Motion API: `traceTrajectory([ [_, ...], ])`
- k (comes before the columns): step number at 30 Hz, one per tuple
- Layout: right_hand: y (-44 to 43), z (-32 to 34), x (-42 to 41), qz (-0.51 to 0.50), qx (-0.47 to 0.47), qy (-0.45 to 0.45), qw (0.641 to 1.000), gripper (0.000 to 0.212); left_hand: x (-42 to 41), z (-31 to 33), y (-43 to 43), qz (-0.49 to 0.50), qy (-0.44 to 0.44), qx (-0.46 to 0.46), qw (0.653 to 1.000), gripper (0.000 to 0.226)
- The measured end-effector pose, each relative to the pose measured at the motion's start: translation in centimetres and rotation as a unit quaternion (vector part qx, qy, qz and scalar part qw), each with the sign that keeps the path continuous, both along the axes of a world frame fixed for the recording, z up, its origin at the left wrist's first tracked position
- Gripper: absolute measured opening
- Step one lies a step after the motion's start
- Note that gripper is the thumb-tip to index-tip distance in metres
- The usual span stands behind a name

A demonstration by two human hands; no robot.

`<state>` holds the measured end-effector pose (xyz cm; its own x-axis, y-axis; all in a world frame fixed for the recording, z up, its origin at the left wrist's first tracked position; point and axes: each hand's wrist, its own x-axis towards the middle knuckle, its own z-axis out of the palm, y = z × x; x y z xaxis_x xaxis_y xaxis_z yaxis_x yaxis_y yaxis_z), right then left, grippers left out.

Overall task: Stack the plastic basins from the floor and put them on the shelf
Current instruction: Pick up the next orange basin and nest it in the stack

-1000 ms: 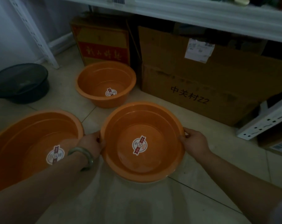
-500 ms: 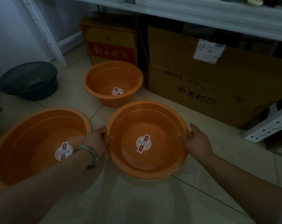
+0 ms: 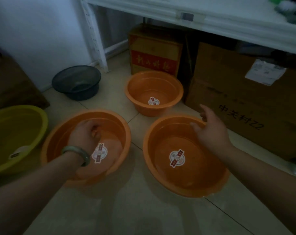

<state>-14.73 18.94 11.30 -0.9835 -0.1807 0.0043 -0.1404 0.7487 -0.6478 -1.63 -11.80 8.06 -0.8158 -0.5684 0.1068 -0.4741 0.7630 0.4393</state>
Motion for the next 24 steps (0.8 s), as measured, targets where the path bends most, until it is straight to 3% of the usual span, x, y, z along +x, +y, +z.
traceTrajectory([
  [11,-12.9,-0.9,2.0,0.132,-0.057,-0.095,0.985,0.065,7.2,-1.5,-9.4,0.185,-0.075,0.033,0.979,0.034],
  [19,-16.8,-4.7,4.3,0.147,-0.046,-0.178,0.972,0.066,9.4,-2.4,-10.9,0.205,-0.062,0.074,0.974,0.041],
  [24,-17.7,-5.7,4.8,0.134,-0.031,-0.25,0.958,0.067,9.5,-3.1,-11.1,0.198,-0.118,0.102,0.968,0.042],
])
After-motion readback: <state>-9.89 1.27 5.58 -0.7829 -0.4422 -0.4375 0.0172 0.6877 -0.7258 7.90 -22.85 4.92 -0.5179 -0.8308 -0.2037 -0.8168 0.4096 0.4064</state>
